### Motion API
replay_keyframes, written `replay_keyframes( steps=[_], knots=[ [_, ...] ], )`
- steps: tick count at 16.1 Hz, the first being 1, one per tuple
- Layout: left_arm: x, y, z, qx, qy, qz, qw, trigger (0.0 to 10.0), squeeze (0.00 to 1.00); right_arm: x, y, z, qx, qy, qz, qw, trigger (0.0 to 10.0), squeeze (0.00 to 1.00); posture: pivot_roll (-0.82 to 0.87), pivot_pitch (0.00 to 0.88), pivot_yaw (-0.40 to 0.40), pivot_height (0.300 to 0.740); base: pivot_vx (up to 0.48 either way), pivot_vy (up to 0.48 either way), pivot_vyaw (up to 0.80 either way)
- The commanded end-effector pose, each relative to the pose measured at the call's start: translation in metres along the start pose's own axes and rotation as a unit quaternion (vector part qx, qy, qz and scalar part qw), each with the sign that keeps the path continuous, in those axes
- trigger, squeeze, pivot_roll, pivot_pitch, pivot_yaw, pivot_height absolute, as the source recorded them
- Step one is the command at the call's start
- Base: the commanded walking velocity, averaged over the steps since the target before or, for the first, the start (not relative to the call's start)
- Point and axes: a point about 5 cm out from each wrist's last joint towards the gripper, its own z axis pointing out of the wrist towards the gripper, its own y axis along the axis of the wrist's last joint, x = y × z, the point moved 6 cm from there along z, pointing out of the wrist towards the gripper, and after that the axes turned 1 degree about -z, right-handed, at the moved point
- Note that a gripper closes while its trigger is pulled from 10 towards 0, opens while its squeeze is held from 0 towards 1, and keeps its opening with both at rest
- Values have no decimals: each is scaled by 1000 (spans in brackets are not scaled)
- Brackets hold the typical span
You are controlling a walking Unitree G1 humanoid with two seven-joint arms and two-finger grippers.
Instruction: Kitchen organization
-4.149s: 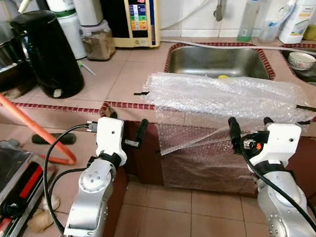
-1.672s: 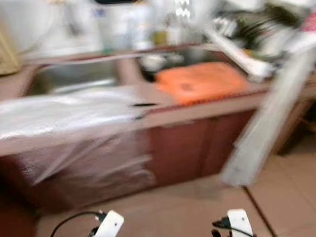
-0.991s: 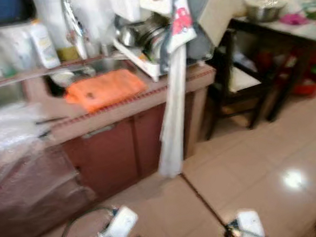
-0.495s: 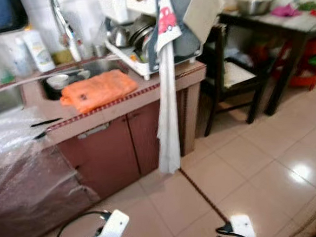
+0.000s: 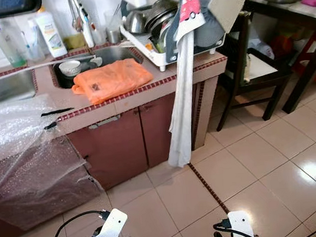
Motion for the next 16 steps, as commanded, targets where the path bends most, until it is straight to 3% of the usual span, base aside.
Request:
replay_keyframes(
  steps=[1,6,16],
  knots=[
    [3,3,0,-1,2,-2,1000,10000,0,1,-3,0,7,3,-1,1000,10000,0,-30,16,22,740,0,0,0],
    [4,3,0,1,-1,4,1000,10000,0,2,-3,0,7,5,-1,1000,10000,0,-30,17,24,740,0,0,-308],
    [6,1,-1,4,-8,13,1000,10000,0,7,-1,0,4,9,1,1000,10000,0,-28,17,31,740,284,0,-587]
  ],
)
